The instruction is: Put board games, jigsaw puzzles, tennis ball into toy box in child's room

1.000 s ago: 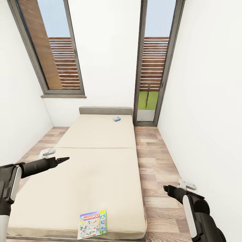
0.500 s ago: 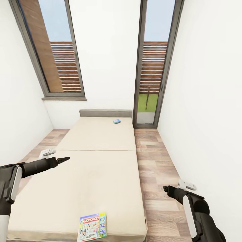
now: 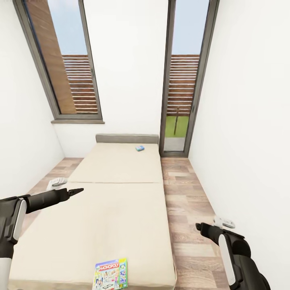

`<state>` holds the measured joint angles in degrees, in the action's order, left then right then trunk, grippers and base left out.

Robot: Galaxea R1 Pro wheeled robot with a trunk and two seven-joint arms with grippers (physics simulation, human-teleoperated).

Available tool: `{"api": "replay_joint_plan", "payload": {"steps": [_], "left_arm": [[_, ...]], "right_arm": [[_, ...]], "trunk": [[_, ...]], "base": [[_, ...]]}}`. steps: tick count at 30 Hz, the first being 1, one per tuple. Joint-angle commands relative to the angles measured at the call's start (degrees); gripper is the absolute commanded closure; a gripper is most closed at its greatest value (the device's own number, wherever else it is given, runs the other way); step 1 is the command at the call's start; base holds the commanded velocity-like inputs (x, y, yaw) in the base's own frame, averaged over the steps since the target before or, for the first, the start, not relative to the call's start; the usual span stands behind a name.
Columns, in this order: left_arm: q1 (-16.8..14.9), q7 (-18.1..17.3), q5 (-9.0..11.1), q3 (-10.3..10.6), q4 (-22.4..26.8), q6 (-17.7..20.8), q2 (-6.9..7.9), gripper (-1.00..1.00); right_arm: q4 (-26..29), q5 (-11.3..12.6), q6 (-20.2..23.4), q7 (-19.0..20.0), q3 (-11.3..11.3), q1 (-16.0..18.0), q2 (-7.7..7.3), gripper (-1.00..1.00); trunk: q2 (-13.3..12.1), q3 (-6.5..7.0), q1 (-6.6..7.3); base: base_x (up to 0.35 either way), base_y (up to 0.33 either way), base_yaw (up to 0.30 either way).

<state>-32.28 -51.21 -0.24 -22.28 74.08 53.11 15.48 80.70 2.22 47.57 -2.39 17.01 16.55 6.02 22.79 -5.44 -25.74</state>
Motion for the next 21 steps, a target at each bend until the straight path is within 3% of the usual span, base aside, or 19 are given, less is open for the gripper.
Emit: {"api": "replay_joint_plan", "payload": {"steps": [1,21], "left_arm": [[-0.07,-0.22,-0.04,-0.08,0.01,0.42,-0.01,-1.0],[-0.07,-0.19,-0.03,-0.04,0.01,0.42,-0.07,-1.0]], "right_arm": [[0.05,0.27,0.25,-0.27,0.08,0.06,0.04,-1.0],[-0.3,0.28,0.25,-0.29,0.09,0.06,0.04,-1.0]], "trunk": [[0.13,-0.03,-0.04],[0.13,1.86,-0.04]], "base": [[0.0,0.0,0.0],[0.0,0.0,0.0]]}}
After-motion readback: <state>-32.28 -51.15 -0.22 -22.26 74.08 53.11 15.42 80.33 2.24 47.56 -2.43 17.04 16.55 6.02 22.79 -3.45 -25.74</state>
